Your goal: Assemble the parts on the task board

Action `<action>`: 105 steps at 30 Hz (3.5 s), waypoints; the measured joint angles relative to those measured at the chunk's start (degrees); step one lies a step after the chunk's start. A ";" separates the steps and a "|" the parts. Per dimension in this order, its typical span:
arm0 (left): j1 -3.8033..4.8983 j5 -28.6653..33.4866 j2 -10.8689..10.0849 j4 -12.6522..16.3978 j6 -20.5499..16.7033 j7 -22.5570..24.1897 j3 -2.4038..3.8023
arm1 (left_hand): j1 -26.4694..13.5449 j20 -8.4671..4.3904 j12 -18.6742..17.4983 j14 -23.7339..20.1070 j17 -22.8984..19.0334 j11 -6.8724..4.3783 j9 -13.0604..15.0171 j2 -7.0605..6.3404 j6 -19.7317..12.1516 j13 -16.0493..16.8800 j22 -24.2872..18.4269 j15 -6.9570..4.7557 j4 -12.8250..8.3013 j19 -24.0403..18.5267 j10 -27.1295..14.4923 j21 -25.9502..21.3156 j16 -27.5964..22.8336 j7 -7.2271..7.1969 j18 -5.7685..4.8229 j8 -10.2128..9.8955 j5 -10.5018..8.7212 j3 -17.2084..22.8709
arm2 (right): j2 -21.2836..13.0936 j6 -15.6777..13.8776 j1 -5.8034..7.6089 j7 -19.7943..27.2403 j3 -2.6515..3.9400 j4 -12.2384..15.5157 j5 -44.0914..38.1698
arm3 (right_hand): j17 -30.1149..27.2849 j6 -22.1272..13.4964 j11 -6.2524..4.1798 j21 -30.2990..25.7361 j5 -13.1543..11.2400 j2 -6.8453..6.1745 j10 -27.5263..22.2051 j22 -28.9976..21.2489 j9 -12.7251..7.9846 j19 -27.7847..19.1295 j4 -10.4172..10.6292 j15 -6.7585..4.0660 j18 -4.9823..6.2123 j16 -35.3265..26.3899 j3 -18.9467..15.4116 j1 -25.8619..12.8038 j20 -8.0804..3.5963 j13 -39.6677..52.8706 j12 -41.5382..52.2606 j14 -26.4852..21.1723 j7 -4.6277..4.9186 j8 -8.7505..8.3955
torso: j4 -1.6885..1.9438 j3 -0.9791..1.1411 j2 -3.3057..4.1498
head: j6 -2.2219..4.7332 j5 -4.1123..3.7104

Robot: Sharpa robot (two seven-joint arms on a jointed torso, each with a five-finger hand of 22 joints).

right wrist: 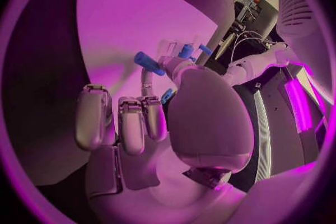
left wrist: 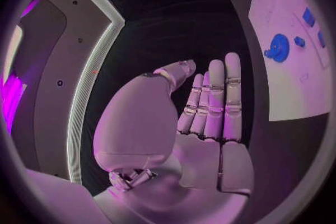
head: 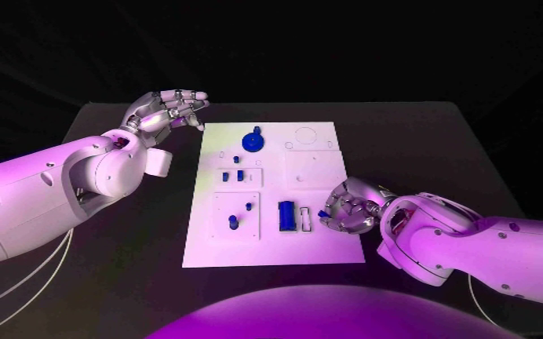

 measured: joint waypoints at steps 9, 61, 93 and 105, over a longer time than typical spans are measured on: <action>0.00 -0.02 -0.01 0.09 0.15 -0.06 0.00 | 0.00 0.00 -0.02 -0.20 -0.06 0.00 0.06 0.00 0.00 -0.07 0.06 0.20 -0.17 0.00 0.00 0.00 0.00 0.00 0.00 0.25 0.00 0.17 | 2.56 -2.22 0.16 0.30 0.03 -1.08 4.28 | -0.01 -0.16 -0.41 0.00 -0.19 0.17 0.02 0.00 0.27 0.00 -2.62 -0.01 -0.01 0.00 2.13 -2.32 0.00 0.00 0.00 0.01 -0.23 0.14 | 0.00 0.00 0.05 | 0.00 0.05; 0.00 -0.87 -0.12 0.40 0.87 -0.23 0.00 | -0.23 0.00 0.25 -0.20 -0.09 0.21 0.03 0.23 0.00 -0.11 0.03 0.20 -0.15 0.00 -0.20 0.00 0.00 0.00 0.00 0.24 0.00 0.15 | 6.68 -1.19 0.14 -1.76 0.08 -4.32 7.32 | -0.03 3.06 -0.82 -0.23 -0.39 0.05 0.00 0.02 -0.81 -0.22 -1.55 -0.46 0.00 0.00 -3.71 -11.33 -0.22 0.03 0.00 0.02 -1.79 -0.75 | -0.11 0.02 0.08 | 0.00 0.54; 0.00 -1.02 -0.03 0.15 1.00 -0.42 0.00 | -0.23 0.00 0.24 -0.20 -0.09 0.21 0.02 0.23 -0.21 -0.16 0.02 0.20 -0.15 0.00 -0.20 0.00 0.00 -0.21 0.00 0.23 0.00 0.15 | 6.13 -0.18 0.09 -1.41 0.04 -3.82 6.77 | 0.01 3.73 -1.03 -0.23 -0.08 3.90 0.22 0.00 -1.82 -0.22 2.24 -0.45 0.00 0.00 -22.96 -12.45 -0.22 0.01 -0.24 0.02 -2.05 -1.00 | -0.15 0.05 0.00 | 0.00 0.58; 0.00 -1.02 0.00 0.01 1.02 -0.47 0.00 | -0.23 0.21 0.24 -0.20 -0.08 0.21 0.02 0.23 -0.21 -0.16 0.01 0.20 -0.15 -0.21 -0.20 0.00 0.00 -0.21 0.00 0.45 0.00 0.15 | 4.52 0.53 0.09 -1.04 0.05 -2.41 6.86 | 0.00 4.19 -1.23 0.03 -0.08 6.06 0.01 0.00 -1.83 -0.22 2.22 -0.45 -0.01 0.22 -24.22 -13.56 -0.22 0.01 -0.23 0.02 -2.11 -1.01 | -0.18 0.05 0.00 | 0.00 0.66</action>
